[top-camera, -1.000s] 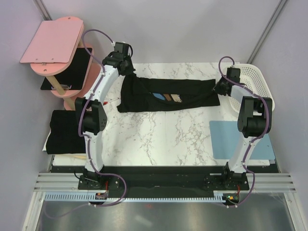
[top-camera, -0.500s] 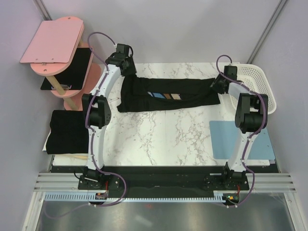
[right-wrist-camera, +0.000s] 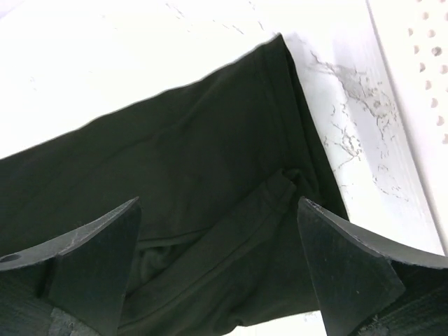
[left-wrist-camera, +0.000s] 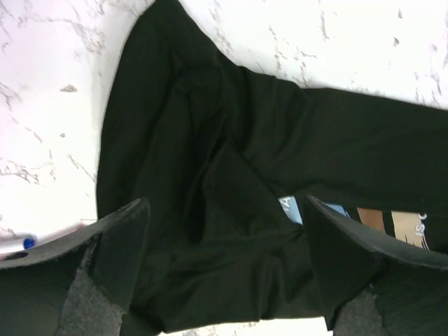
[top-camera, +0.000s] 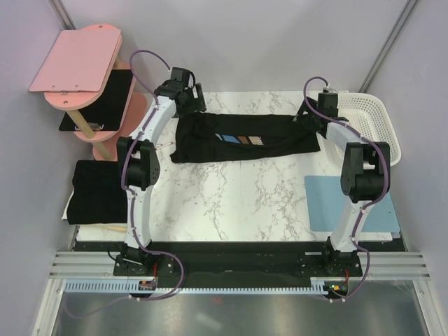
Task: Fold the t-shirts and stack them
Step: Fold the other side of the tshirt into a rectangle
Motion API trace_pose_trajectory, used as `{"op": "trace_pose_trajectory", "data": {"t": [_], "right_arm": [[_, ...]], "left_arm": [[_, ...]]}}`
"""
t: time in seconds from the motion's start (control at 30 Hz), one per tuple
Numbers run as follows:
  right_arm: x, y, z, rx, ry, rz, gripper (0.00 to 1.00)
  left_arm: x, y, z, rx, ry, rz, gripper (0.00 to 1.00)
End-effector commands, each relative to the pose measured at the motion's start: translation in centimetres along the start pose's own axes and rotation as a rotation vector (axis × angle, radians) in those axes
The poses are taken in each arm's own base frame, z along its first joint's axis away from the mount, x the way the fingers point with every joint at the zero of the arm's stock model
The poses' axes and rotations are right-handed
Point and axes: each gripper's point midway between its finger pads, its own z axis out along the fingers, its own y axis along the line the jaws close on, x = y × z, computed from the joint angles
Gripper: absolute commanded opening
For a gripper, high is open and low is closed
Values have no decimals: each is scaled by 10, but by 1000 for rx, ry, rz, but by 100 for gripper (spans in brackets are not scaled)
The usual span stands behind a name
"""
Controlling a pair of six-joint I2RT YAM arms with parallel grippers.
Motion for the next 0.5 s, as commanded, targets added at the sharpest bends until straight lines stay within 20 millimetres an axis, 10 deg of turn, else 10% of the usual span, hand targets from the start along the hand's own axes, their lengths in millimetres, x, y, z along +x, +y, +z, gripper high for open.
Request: {"op": "trace_pose_trajectory", "data": {"t": [0.0,0.2,0.47], "right_arm": [[-27,25,-29,-76,-105,-21,98],[-20,25,-38,-92,-98,-30,98],[-15,23,-38,-90,-90,-29,98]], "left_arm": [[1,-26,-36,73,-33,51,89],[46,-22,-14,85,43,31,72],[49,-13,-3,40,42,37,70]]}}
